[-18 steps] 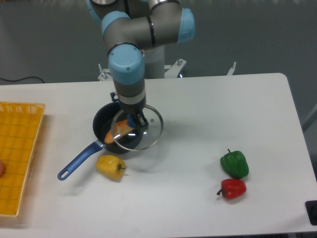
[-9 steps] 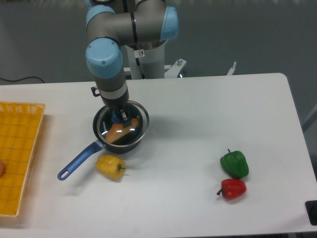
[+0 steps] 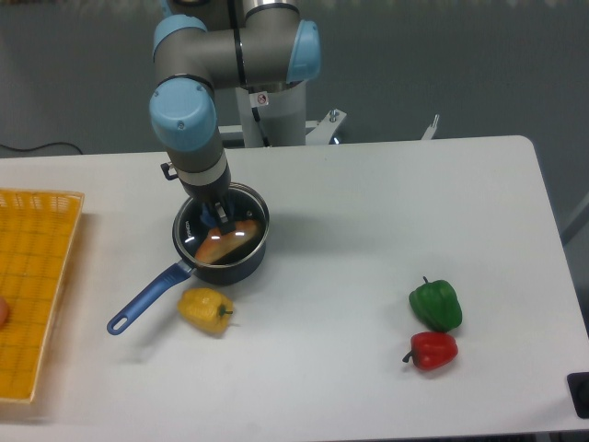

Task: Close the pot lid
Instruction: 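Settle the glass lid onto the saucepan rim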

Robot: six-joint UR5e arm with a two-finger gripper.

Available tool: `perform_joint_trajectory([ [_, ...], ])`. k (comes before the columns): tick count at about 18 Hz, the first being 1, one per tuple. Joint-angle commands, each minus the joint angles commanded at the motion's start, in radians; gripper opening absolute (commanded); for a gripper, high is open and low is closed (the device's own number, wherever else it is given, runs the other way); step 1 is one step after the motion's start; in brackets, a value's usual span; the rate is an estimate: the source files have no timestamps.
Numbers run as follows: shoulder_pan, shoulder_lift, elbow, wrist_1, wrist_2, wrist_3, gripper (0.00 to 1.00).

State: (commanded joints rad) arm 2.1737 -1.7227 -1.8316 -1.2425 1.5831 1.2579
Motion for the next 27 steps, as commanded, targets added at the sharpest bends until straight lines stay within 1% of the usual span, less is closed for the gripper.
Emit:
perform_joint_trajectory([
  [3,-0.002,0.002,-0.018,0.002,0.002,-0.006,0.4],
  [27,-0.02,-0.012,-0.021,0.017,0.017,-0.015,0.41],
])
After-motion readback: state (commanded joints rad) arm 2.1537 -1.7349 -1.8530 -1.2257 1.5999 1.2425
